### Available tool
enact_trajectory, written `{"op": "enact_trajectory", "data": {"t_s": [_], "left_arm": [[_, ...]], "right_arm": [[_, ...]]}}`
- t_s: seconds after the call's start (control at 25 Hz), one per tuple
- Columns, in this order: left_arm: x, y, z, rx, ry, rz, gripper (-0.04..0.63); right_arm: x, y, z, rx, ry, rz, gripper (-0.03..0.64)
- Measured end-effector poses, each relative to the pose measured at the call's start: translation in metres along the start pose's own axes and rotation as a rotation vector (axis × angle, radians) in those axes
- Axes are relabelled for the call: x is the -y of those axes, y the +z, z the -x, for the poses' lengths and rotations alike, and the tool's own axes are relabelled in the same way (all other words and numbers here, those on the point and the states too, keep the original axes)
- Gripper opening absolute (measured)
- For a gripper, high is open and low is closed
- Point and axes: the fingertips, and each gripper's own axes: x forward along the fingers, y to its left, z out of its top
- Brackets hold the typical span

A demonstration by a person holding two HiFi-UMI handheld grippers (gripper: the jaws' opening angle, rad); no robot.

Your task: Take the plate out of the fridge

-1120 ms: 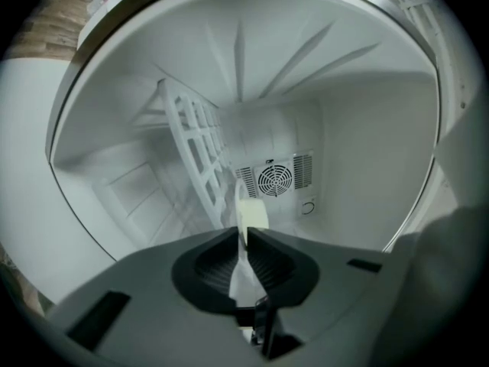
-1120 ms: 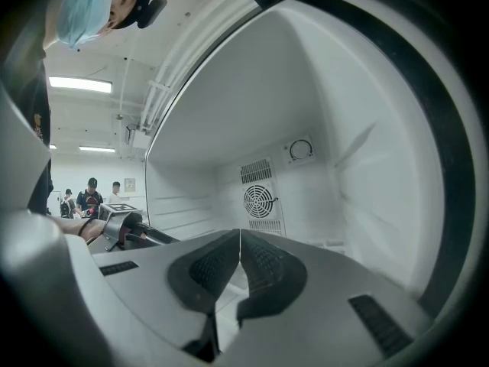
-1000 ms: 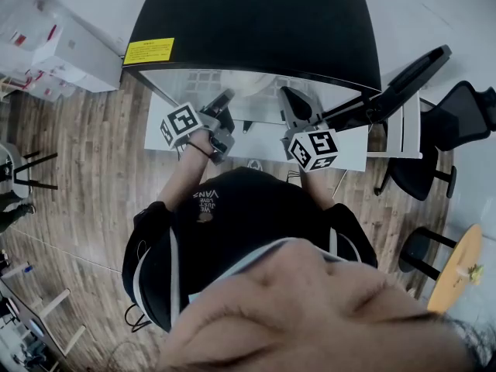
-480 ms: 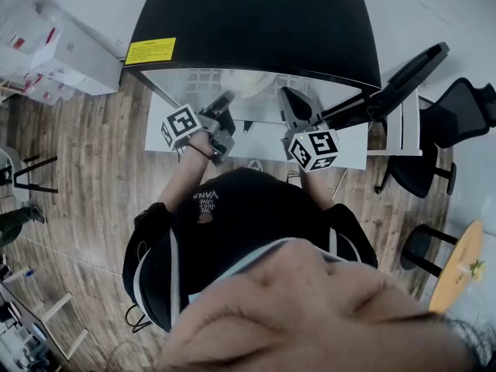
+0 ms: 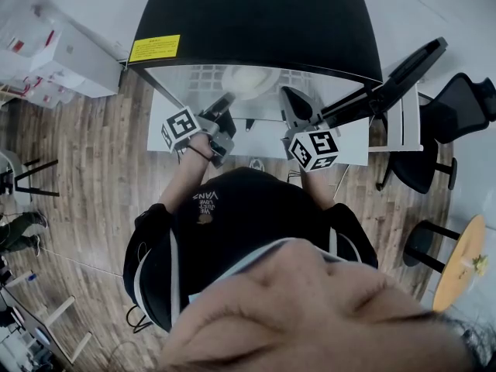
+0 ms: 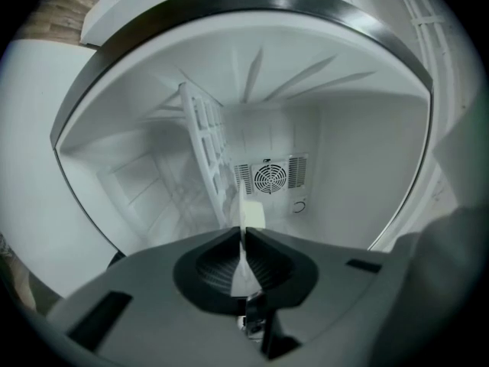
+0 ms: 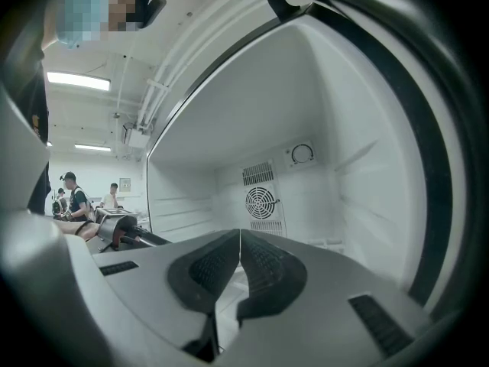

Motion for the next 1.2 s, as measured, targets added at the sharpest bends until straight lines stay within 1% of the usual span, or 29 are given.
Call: {"op": "enact_trajectory", "data": {"t_s": [0.44, 0.84, 1.2], "left_arm": [[0.001, -0.008, 0.014, -0.036, -0.018, 0.006, 0.034], [0.005, -0.018, 0.028, -0.071, -0.049, 0.027, 0.034], [-0.001, -0.026, 0.042, -0.095, -0.042, 0.025, 0.034]], "right_arm": [[-0.010, -0.002, 0.006, 0.007, -0.022, 0.000, 0.012], [-0.021, -0.004, 0.014, 0.012, -0.045, -0.003, 0.012], [-0.027, -0.007, 0.020, 0.009, -0.064, -0.006, 0.012]]}}
